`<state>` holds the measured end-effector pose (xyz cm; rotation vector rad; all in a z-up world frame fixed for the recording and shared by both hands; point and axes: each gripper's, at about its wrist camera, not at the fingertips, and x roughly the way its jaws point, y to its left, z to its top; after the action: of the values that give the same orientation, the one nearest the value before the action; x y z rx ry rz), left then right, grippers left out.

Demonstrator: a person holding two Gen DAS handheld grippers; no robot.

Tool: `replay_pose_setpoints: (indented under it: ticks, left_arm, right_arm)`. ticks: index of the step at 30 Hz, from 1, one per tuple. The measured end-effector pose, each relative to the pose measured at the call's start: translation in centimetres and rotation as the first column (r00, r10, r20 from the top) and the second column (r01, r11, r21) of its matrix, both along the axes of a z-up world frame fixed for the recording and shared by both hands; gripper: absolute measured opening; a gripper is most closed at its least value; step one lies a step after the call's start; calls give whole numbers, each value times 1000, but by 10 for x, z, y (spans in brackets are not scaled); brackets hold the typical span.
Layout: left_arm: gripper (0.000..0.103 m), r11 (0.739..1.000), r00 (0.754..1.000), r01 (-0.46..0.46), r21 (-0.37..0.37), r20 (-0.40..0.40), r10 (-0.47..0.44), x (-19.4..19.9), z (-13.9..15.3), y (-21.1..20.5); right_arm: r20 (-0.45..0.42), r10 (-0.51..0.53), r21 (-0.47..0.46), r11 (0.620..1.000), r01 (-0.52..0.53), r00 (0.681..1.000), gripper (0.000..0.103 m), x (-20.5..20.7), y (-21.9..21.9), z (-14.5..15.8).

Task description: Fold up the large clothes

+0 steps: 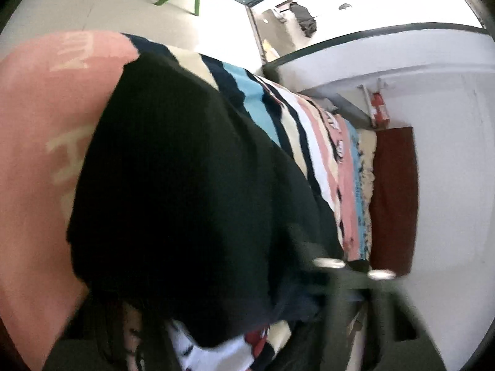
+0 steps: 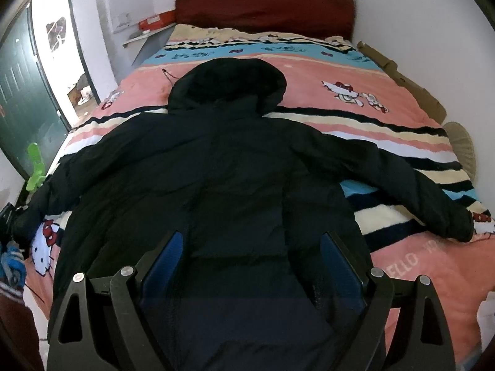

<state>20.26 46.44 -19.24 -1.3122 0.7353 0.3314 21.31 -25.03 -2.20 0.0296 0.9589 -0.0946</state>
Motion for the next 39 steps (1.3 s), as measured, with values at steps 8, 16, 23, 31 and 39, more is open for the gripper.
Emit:
replay_pose_setpoints:
  ticks: [8,16,23,31,39]
  left_arm:
    - [10,967,995,80,243,46,-94,35,70,-19]
    - [9,817,921,279,505,101,-377,110,195,-148]
    - [9,665,805,455,592,46,-591,164,222,-312]
    - [10,442,633,657,611,-128,-764,195,165,-480]
    - [11,223,468,805,550,-357,-808,190,52,-598]
  right_arm:
    - [36,-50,24,999,49,998,90,-14,-40,5]
    - [94,-93,48,995,88,991,90,-33,-87,10]
    - [146,-176,76,983,166,973,90,-57,-148,16]
    - [173,-263,94,964,249,949,90,-66,-201,11]
    - [150,-266,116,961,250,952,90,-53,-212,-6]
